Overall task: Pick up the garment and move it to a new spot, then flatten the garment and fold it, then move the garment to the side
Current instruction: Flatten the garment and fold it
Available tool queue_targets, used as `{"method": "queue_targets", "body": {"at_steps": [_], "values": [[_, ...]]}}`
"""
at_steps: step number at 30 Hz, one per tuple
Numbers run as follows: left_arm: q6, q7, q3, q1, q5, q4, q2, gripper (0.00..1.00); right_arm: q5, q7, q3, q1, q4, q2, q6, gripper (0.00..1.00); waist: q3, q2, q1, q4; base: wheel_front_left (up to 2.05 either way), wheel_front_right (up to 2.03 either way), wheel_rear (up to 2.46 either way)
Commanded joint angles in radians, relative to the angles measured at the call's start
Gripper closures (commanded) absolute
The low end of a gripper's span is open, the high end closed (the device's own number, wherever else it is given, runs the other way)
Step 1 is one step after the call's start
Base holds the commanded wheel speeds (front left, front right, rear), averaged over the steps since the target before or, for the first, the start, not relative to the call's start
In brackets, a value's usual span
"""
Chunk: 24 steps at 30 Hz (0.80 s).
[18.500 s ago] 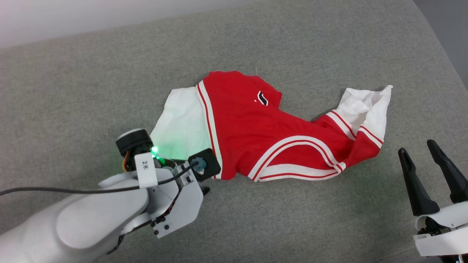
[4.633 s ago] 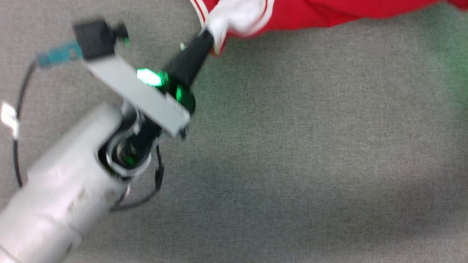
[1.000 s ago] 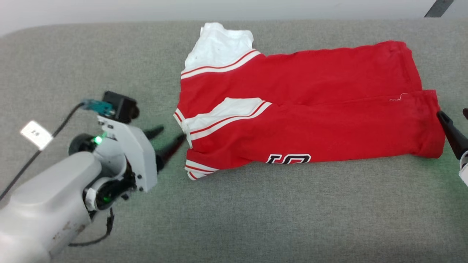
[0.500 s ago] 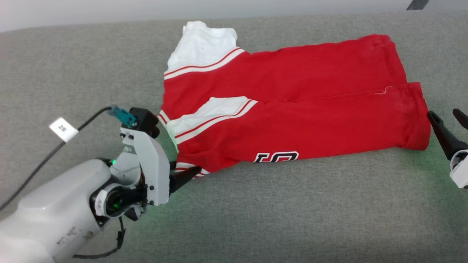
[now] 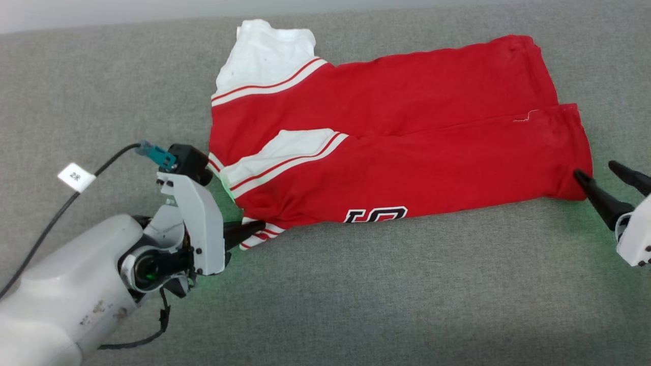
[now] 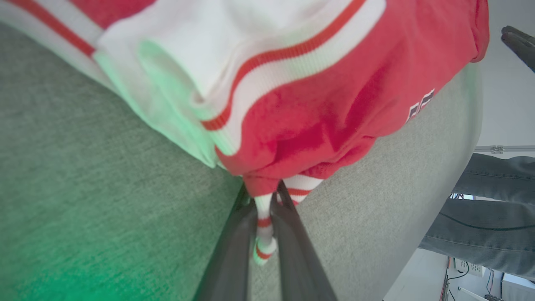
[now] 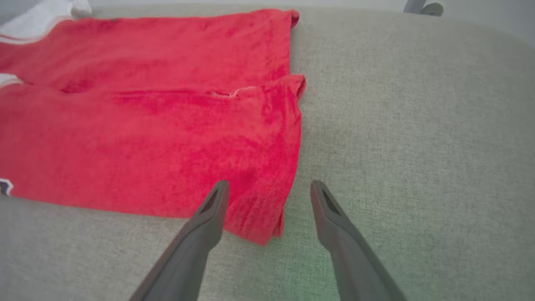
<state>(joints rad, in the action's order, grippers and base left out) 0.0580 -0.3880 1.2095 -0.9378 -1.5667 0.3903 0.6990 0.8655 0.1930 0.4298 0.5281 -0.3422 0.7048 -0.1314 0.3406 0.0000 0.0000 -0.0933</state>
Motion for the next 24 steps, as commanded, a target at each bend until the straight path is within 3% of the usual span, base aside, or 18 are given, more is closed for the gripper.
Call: {"method": "queue_targets", "body": {"at_steps": [1,7,11,19,21,22,23,24], "values": [[0.002,-0.007,0.021,0.033,0.007,0.007,-0.017,1.0,-0.005,0.03,0.017,0.018,0.005,0.009,0.002,0.0,0.003,0.0,0.0,0.002,0.0,0.0,0.0],[0.02,0.011,0.02,0.028,0.023,0.002,-0.025,1.0,-0.008,0.241,0.102,0.097,0.014,0.049,0.002,0.0,0.018,0.0,0.0,0.018,0.0,0.0,0.0],[0.027,0.029,0.018,0.033,0.033,-0.001,-0.03,1.0,0.006,0.38,0.133,0.149,-0.016,0.042,0.002,0.0,0.025,0.0,0.0,0.032,0.0,0.0,0.0],[0.044,0.06,0.015,0.036,0.048,-0.005,-0.05,1.0,-0.017,0.476,0.149,0.201,-0.104,0.018,0.002,0.0,0.035,0.0,0.0,0.066,0.0,0.0,0.0],[0.049,0.069,0.014,0.037,0.05,-0.004,-0.056,1.0,-0.019,0.489,0.162,0.197,-0.118,0.022,0.002,0.57,0.035,0.0,0.0,0.072,0.0,0.0,0.0],[0.051,0.072,0.014,0.038,0.051,-0.003,-0.057,1.0,-0.014,0.491,0.163,0.193,-0.122,0.021,0.002,0.69,0.035,0.0,0.0,0.074,0.0,0.0,0.0],[0.053,0.076,0.014,0.04,0.053,-0.003,-0.058,1.0,-0.004,0.49,0.159,0.188,-0.125,0.019,0.002,0.97,0.034,0.0,0.0,0.075,0.0,0.0,0.0],[0.054,0.08,0.013,0.041,0.056,-0.003,-0.058,1.0,-0.002,0.487,0.157,0.183,-0.125,0.02,0.002,1.0,0.032,0.0,0.0,0.076,0.0,0.0,0.0]]}}
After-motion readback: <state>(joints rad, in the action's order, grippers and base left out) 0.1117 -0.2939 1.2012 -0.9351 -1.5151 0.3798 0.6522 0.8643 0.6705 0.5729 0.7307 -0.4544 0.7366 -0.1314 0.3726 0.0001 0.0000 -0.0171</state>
